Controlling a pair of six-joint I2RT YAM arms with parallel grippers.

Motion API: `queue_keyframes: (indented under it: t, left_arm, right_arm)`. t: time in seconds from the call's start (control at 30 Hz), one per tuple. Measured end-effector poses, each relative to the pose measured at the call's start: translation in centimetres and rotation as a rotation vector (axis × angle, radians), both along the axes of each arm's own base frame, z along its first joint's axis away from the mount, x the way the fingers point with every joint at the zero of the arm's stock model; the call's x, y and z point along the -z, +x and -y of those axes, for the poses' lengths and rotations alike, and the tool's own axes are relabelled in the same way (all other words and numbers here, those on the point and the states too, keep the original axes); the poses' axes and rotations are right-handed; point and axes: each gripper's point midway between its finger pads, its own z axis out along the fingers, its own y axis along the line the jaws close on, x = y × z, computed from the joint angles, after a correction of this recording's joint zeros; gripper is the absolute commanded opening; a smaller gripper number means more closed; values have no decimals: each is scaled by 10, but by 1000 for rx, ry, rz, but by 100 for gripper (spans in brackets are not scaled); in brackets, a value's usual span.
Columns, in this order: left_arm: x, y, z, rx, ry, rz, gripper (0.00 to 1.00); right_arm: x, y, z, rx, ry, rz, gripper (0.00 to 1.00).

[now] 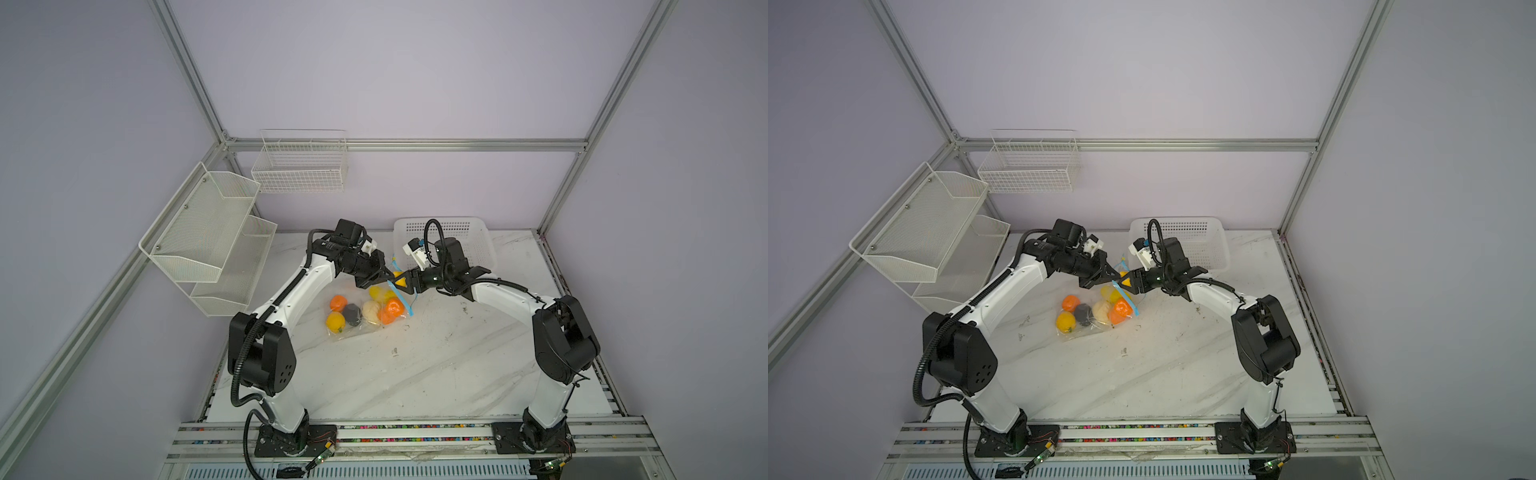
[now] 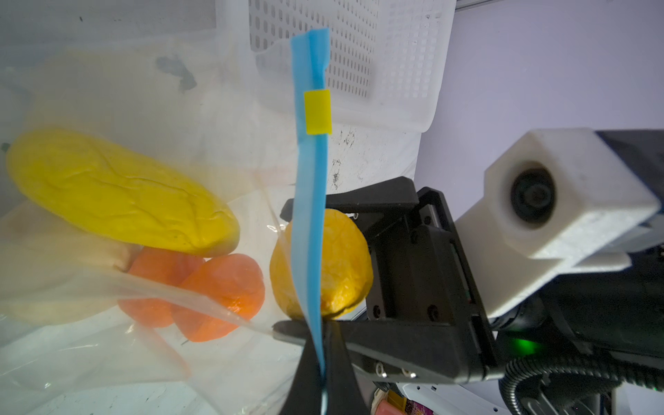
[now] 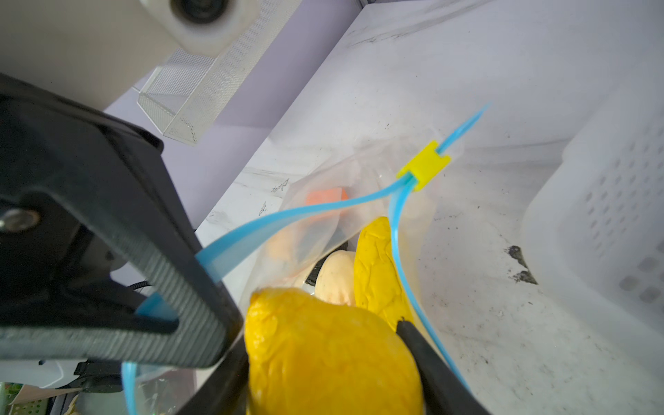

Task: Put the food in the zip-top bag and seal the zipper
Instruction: 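Lower the yellow pear into the bag mouth beside the left gripper and open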

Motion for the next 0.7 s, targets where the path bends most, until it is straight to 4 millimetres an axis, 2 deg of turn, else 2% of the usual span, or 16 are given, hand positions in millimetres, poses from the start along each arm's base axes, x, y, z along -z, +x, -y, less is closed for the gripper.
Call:
queue_keyframes:
  t: [0.33,0.7]
  left_arm:
    - [0,0,0,-1,1,1,0]
    - [-4,0,-2,-6,3,14,0]
  right_arm:
    - [15,-1,-10,-6,-43,-23,63]
    - [15,3,-10,15,-59,-10,70]
